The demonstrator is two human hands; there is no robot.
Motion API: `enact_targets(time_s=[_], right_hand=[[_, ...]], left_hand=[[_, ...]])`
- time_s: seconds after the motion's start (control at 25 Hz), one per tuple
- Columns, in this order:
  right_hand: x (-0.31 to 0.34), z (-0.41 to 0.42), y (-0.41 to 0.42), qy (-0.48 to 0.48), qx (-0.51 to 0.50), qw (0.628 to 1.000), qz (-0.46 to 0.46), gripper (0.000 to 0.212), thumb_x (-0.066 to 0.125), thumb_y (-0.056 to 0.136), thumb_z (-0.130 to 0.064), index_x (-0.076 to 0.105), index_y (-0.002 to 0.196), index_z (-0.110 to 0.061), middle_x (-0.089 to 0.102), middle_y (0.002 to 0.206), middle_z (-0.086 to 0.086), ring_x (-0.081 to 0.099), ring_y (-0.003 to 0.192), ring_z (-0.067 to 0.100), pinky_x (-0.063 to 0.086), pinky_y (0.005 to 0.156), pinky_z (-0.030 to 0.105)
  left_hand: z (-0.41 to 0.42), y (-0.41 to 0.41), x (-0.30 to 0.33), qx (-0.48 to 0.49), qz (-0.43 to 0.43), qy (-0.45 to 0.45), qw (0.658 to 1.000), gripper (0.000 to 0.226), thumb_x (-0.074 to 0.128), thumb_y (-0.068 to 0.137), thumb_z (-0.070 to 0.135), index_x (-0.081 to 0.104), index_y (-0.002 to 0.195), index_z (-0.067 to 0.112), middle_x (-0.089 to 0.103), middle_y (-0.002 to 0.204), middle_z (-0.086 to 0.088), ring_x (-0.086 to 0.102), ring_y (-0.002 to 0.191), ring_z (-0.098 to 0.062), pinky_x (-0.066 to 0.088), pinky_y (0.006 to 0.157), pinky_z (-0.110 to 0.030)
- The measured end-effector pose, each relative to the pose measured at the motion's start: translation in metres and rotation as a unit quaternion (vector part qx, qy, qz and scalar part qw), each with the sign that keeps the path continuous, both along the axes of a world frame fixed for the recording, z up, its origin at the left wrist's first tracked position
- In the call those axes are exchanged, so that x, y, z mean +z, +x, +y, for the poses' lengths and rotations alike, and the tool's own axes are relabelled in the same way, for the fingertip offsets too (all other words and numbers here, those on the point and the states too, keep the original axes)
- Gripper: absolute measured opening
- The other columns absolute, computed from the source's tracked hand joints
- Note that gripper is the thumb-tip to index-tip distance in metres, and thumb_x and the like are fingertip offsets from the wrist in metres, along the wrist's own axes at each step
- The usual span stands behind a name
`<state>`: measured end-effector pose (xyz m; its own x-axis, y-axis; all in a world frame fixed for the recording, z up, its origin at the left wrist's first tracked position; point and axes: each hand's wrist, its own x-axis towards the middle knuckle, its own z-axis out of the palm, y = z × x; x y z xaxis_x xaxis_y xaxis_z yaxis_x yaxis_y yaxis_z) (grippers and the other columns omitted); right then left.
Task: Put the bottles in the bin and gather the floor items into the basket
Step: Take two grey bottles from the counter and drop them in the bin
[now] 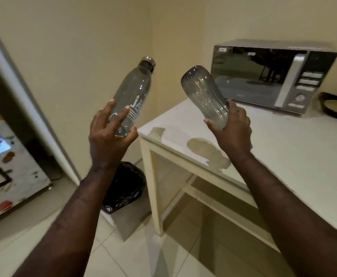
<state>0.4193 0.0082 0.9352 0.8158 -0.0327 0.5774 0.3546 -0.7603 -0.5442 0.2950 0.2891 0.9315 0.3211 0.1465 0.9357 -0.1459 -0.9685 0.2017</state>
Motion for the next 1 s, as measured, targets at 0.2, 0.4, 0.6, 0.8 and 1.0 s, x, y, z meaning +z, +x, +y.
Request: enact_targets(time_s=[0.2,0.4,0.6,0.8,1.0], right_hand=[[-0.006,0.131,0.009,-0.007,0.108,0.994,0.013,0.081,0.063,0.080,-0.063,0.034,0.144,-0.023,0.048,0.136,0.010,0.048,0.120,0.031,0.045,0.096,0.047],[-0.011,0.256,0.029,0.037,0.213,0.975,0.043,0.081,0.064,0.080,-0.062,0.035,0.144,-0.022,0.048,0.137,0.009,0.048,0.122,0.032,0.048,0.096,0.047],[-0.019,0.358,0.055,0.087,0.290,0.949,0.083,0.080,0.064,0.080,-0.060,0.037,0.143,-0.019,0.051,0.133,0.011,0.050,0.120,0.032,0.048,0.098,0.045],[-0.061,0.426,0.069,0.084,0.326,0.931,0.143,0.078,0.064,0.081,-0.060,0.039,0.141,-0.017,0.053,0.130,0.011,0.052,0.117,0.033,0.049,0.097,0.045],[-0.129,0.478,0.084,0.052,0.308,0.929,0.201,0.074,0.064,0.079,-0.061,0.042,0.135,-0.018,0.055,0.124,0.010,0.054,0.112,0.031,0.051,0.093,0.045]], left_hand=[[0.096,-0.050,-0.025,0.099,0.030,-0.030,0.994,0.046,0.074,0.078,0.025,0.067,0.122,0.014,0.056,0.135,-0.017,0.058,0.118,-0.031,0.047,0.101,-0.036],[0.179,-0.070,-0.044,0.179,0.043,-0.093,0.979,0.043,0.076,0.076,0.020,0.070,0.118,0.011,0.058,0.134,-0.015,0.059,0.118,-0.029,0.049,0.098,-0.043],[0.238,-0.068,-0.069,0.251,0.088,-0.131,0.955,0.047,0.077,0.075,0.023,0.068,0.120,0.013,0.058,0.135,-0.014,0.058,0.120,-0.028,0.049,0.099,-0.039],[0.277,-0.055,-0.110,0.279,0.143,-0.188,0.931,0.050,0.080,0.073,0.020,0.067,0.121,0.014,0.058,0.135,-0.015,0.057,0.119,-0.030,0.051,0.095,-0.047],[0.327,-0.029,-0.157,0.249,0.173,-0.239,0.922,0.049,0.081,0.072,0.017,0.069,0.119,0.016,0.059,0.133,-0.012,0.058,0.118,-0.028,0.049,0.098,-0.040]])
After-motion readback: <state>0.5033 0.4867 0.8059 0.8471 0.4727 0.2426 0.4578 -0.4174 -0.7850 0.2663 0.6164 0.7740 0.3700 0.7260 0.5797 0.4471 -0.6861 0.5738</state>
